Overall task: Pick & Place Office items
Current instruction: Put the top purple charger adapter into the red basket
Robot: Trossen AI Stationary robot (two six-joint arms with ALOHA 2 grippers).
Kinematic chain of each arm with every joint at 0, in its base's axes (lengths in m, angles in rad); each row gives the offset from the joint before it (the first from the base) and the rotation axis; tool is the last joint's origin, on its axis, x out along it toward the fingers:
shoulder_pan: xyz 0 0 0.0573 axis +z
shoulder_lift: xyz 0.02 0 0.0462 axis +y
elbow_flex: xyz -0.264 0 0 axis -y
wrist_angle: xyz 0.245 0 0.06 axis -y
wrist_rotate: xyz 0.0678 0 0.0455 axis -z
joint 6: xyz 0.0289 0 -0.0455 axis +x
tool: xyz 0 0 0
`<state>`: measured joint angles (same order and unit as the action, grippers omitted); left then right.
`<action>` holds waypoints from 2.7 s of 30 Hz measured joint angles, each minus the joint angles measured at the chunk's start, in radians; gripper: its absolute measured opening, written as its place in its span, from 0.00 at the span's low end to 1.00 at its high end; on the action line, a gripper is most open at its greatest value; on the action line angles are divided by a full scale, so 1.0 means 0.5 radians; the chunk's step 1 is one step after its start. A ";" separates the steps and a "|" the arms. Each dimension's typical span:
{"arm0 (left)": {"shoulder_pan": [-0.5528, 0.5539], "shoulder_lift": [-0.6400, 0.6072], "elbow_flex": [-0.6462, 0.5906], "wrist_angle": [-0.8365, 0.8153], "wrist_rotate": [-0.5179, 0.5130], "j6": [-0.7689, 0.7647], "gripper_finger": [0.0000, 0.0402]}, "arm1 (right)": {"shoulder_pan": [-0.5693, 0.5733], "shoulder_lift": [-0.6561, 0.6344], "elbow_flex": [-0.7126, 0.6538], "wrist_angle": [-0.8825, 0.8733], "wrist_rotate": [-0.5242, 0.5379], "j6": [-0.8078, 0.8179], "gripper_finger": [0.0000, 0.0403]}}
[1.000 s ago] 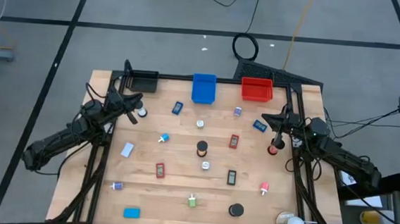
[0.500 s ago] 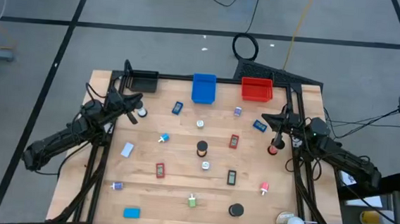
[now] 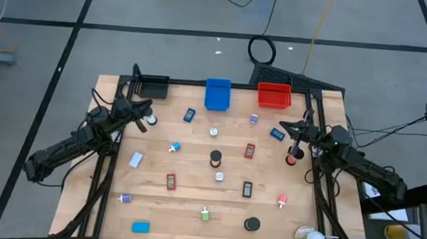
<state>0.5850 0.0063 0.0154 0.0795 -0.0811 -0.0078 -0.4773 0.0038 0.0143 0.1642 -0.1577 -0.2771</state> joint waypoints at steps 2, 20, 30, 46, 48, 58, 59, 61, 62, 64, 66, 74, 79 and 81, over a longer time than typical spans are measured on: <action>0.000 0.000 0.000 -0.001 0.000 0.000 0.09 | 0.000 0.000 0.000 0.010 0.000 0.001 0.01; -0.001 0.000 0.000 0.000 0.000 0.000 0.09 | 0.000 0.000 0.001 0.205 -0.026 1.001 0.01; 0.000 0.001 0.000 -0.001 0.001 -0.001 0.09 | 0.001 0.000 0.018 0.422 -0.533 1.164 0.01; 0.000 0.001 0.000 -0.001 0.000 -0.001 0.09 | 0.001 0.000 0.018 0.397 -0.531 1.191 0.01; -0.001 0.000 0.000 -0.001 0.001 0.000 0.09 | 0.001 0.001 0.018 0.403 -0.530 1.162 0.01; 0.000 0.001 0.000 -0.001 0.000 -0.001 0.09 | 0.001 0.001 0.018 0.439 -0.528 1.214 0.01; -0.001 0.001 -0.001 -0.001 0.001 0.000 0.09 | 0.001 0.001 0.018 0.439 -0.528 1.214 0.01; 0.000 0.001 0.000 -0.001 0.000 -0.001 0.09 | 0.001 0.001 0.018 0.439 -0.529 1.209 0.01; -0.001 0.001 -0.001 0.000 0.001 -0.001 0.09 | 0.001 0.001 0.018 0.440 -0.528 1.210 0.01; 0.000 0.001 0.000 -0.001 0.000 -0.001 0.09 | 0.001 0.000 0.018 0.451 -0.527 1.211 0.01; 0.000 0.001 0.000 0.000 0.000 -0.001 0.09 | 0.001 0.001 0.018 0.497 -0.522 1.206 0.01; 0.000 0.001 0.000 -0.001 0.000 0.000 0.09 | 0.000 0.001 0.018 0.507 -0.368 1.419 0.01; -0.001 0.001 -0.001 0.000 0.001 0.000 0.09 | 0.001 0.004 0.018 0.490 -0.230 1.304 0.01; 0.000 0.000 0.000 -0.001 0.001 0.000 0.09 | 0.001 0.027 0.018 0.485 -0.183 1.302 0.01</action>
<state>0.5850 0.0065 0.0154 0.0792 -0.0807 -0.0078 -0.4767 0.0171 0.0235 0.4068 -0.2491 0.3739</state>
